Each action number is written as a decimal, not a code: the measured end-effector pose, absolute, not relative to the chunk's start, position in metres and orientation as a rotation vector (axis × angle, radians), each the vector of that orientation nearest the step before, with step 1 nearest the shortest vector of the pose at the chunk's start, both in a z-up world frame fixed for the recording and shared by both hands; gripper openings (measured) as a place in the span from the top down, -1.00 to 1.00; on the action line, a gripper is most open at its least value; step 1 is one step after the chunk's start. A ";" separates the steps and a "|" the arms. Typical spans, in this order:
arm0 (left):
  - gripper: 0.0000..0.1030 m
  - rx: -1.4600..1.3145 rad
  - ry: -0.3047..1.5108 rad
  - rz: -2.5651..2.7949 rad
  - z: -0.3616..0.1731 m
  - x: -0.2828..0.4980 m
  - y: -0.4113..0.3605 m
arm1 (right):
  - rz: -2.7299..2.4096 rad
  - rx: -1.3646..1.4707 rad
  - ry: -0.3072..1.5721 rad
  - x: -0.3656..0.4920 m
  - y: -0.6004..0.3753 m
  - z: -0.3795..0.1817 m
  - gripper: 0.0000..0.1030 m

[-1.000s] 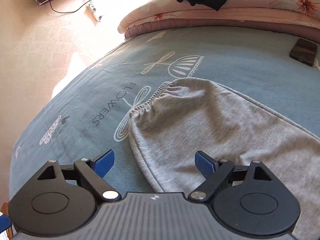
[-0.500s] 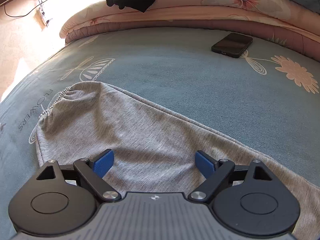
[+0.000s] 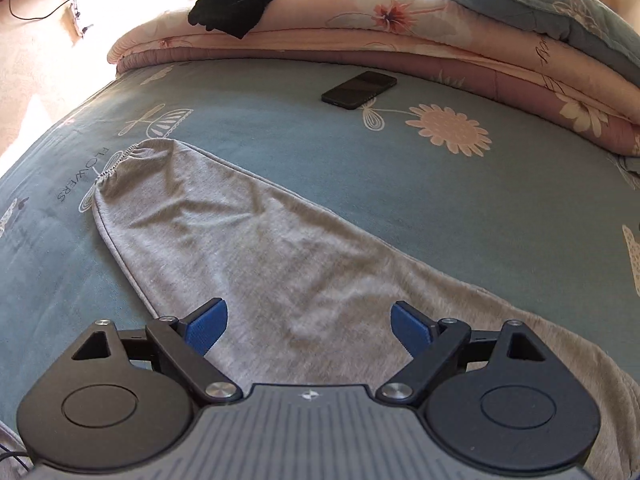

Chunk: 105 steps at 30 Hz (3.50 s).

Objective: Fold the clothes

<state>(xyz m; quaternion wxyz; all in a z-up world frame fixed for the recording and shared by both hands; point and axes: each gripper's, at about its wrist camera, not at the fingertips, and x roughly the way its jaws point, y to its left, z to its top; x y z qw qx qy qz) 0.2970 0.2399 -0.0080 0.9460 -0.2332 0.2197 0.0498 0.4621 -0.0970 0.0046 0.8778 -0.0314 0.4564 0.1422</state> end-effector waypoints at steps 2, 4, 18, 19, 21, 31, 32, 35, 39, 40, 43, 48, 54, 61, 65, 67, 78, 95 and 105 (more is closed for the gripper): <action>-0.89 -0.461 0.440 0.093 -0.006 0.296 0.235 | 0.273 -0.121 0.981 0.449 -0.095 -0.018 -0.69; -0.89 -0.456 0.434 0.087 -0.004 0.295 0.232 | 0.247 -0.182 1.014 0.439 -0.091 -0.044 -0.67; -0.89 -0.451 0.456 0.063 -0.007 0.301 0.226 | 0.325 -0.087 0.991 0.393 -0.123 -0.011 -0.71; -0.89 -0.452 0.456 0.061 -0.007 0.301 0.226 | 0.314 -0.042 1.021 0.391 -0.134 -0.014 -0.71; -0.89 -0.449 0.456 0.055 -0.006 0.300 0.224 | 0.285 -0.002 1.075 0.384 -0.149 -0.030 -0.71; -0.89 -0.374 0.449 0.005 0.003 0.297 0.193 | 0.398 0.188 1.048 0.327 -0.174 -0.032 -0.71; -0.89 -0.361 0.446 -0.009 0.004 0.296 0.187 | 0.378 0.177 1.008 0.316 -0.185 -0.016 -0.71; -0.89 -0.315 0.441 -0.056 0.010 0.293 0.165 | 0.238 0.143 0.948 0.273 -0.229 0.011 -0.78; -0.89 -0.235 0.423 -0.147 0.021 0.280 0.127 | 0.032 0.190 0.944 0.186 -0.286 0.008 -0.87; -0.89 -0.217 0.418 -0.175 0.024 0.274 0.116 | 0.000 0.225 0.948 0.162 -0.298 0.003 -0.87; -0.89 -0.190 0.443 -0.259 0.032 0.256 0.087 | -0.080 0.324 0.957 0.096 -0.329 -0.011 -0.87; -0.89 -0.079 0.534 -0.389 0.040 0.210 0.030 | -0.146 0.382 0.884 0.035 -0.356 -0.021 -0.91; -0.97 0.093 0.676 -0.584 -0.003 0.151 -0.038 | -0.074 0.420 0.697 0.040 -0.371 -0.037 -0.92; -0.97 0.262 0.770 -0.524 -0.075 0.115 -0.093 | 0.014 0.458 0.518 0.090 -0.397 -0.061 -0.92; -0.97 0.302 0.815 -0.505 -0.084 0.108 -0.103 | 0.139 0.558 0.584 0.140 -0.412 -0.079 -0.92; -0.97 0.272 0.858 -0.505 -0.089 0.112 -0.104 | 0.194 0.590 0.678 0.158 -0.413 -0.093 -0.92; -0.98 0.240 0.882 -0.462 -0.096 0.091 -0.094 | -0.044 0.425 0.764 0.141 -0.429 -0.097 -0.96; -0.98 0.071 0.933 -0.233 -0.102 0.091 0.016 | -0.161 0.102 0.853 0.154 -0.380 -0.111 -1.00; -0.98 -0.296 0.851 -0.252 -0.073 0.165 0.051 | -0.191 0.108 0.852 0.156 -0.376 -0.111 -1.00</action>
